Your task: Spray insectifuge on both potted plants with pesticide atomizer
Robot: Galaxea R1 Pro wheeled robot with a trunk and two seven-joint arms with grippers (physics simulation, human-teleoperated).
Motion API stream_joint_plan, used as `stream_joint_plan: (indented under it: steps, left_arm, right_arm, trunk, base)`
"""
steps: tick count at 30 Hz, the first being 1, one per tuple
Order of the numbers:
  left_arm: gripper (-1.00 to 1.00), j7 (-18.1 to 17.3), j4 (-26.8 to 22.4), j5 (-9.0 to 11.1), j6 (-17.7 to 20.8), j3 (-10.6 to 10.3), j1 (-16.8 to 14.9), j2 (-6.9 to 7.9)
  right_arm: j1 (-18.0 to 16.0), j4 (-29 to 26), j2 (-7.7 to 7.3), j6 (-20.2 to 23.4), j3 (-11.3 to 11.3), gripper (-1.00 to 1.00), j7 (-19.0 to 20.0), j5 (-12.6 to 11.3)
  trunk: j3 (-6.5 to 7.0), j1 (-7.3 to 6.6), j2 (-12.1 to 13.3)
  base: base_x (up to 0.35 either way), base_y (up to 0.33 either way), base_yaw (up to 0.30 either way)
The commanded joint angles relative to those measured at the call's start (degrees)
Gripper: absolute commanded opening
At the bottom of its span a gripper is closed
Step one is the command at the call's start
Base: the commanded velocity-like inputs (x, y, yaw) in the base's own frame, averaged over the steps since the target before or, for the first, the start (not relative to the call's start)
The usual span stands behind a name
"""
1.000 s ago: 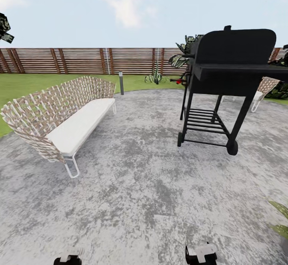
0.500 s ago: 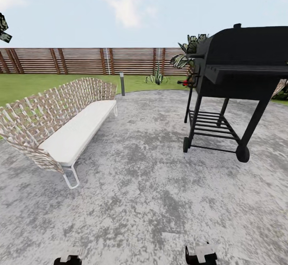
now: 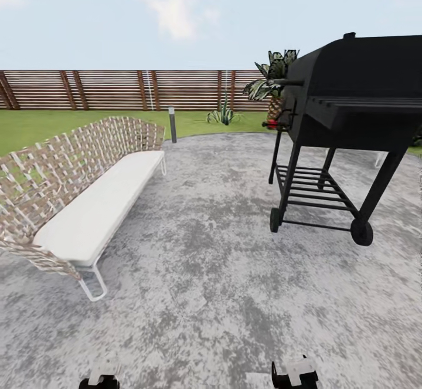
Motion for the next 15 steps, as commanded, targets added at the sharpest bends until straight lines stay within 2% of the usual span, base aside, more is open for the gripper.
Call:
stream_joint_plan:
  steps: [1, 5, 15]
  left_arm:
    - [-1.00, -0.32, 0.04, 0.49, -0.12, -0.15, -0.02, 0.03]
    - [-1.00, -0.31, 0.04, 0.49, -0.12, -0.15, -0.02, 0.04]
    - [-1.00, -0.31, 0.04, 0.49, -0.12, -0.15, -0.02, 0.04]
  right_arm:
    - [-0.05, 0.08, 0.01, 0.05, 0.24, 1.00, -0.60, 0.41]
    - [-0.05, 0.11, 0.01, 0.05, 0.24, 1.00, -0.60, 0.43]
    - [-0.05, 0.16, 0.03, 0.07, 0.24, 1.00, -0.60, 0.46]
  trunk:
    - [-0.05, 0.02, -0.02]
    - [-0.05, 0.02, -0.02]
    - [-0.05, 0.02, -0.02]
  base:
    - [0.322, 0.119, -0.189]
    - [0.322, 0.119, -0.139]
    - [0.327, 0.102, -0.008]
